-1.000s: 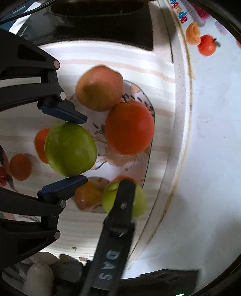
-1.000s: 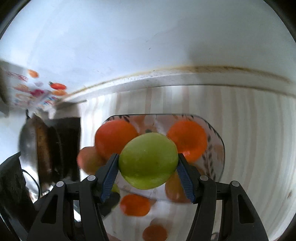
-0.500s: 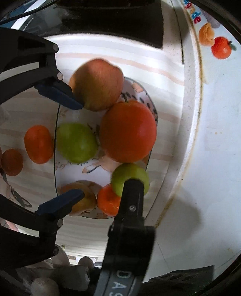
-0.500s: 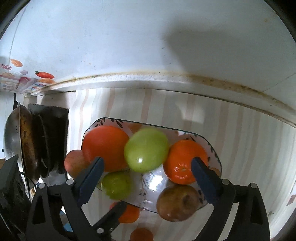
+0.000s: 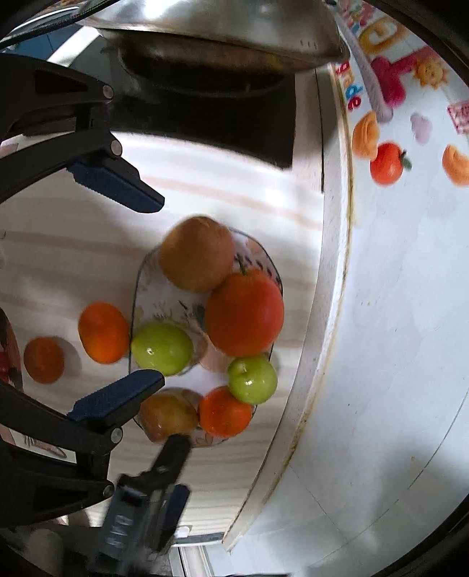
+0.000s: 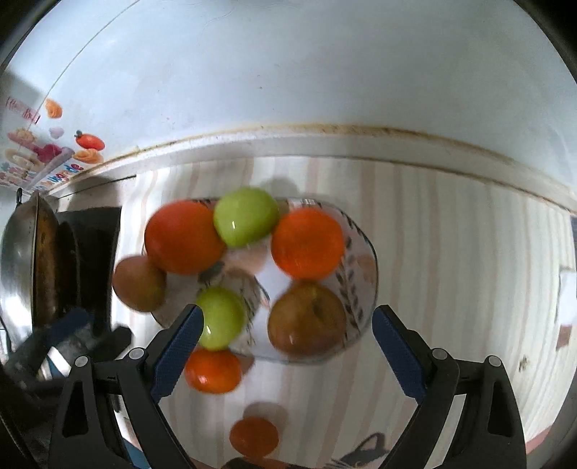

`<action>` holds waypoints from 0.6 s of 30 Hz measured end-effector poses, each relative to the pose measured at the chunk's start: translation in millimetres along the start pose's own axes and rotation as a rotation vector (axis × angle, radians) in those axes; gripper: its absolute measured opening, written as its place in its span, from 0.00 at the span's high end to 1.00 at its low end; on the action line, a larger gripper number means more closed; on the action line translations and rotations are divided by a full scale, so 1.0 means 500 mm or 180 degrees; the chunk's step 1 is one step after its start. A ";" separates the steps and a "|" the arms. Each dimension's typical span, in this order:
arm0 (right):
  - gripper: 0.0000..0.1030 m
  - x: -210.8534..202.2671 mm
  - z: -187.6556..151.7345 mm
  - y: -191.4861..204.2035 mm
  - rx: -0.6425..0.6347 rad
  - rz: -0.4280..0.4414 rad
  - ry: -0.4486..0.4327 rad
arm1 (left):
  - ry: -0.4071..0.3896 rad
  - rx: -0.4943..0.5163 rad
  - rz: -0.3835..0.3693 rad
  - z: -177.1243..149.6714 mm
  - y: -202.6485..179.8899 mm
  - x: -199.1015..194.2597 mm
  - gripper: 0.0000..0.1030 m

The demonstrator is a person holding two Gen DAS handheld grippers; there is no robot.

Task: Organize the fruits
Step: 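Move both open tools back toward the loose fruits on the counter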

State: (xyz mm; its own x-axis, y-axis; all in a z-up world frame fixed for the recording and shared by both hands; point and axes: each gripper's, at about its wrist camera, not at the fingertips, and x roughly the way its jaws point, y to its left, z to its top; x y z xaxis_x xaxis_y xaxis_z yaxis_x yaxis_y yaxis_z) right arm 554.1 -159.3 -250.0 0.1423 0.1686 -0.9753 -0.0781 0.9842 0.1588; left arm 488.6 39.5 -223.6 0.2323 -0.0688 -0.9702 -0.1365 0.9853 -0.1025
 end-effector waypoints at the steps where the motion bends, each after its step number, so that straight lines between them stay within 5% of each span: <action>1: 0.06 -0.007 -0.022 -0.001 0.0014 -0.0045 -0.0044 | -0.0022 0.0004 0.0020 -0.006 0.002 -0.006 0.14; 18: 0.06 -0.211 -0.230 0.031 0.0161 -0.0268 -0.0895 | -0.0508 0.0392 0.0082 -0.129 -0.010 -0.149 0.14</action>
State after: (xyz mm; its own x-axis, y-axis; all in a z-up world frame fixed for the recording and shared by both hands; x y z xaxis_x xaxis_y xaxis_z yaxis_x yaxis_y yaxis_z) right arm 424.4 -168.2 -162.5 0.4146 0.0876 -0.9058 -0.0062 0.9956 0.0934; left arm 409.9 29.4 -164.8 0.3813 -0.0272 -0.9240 -0.0280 0.9988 -0.0410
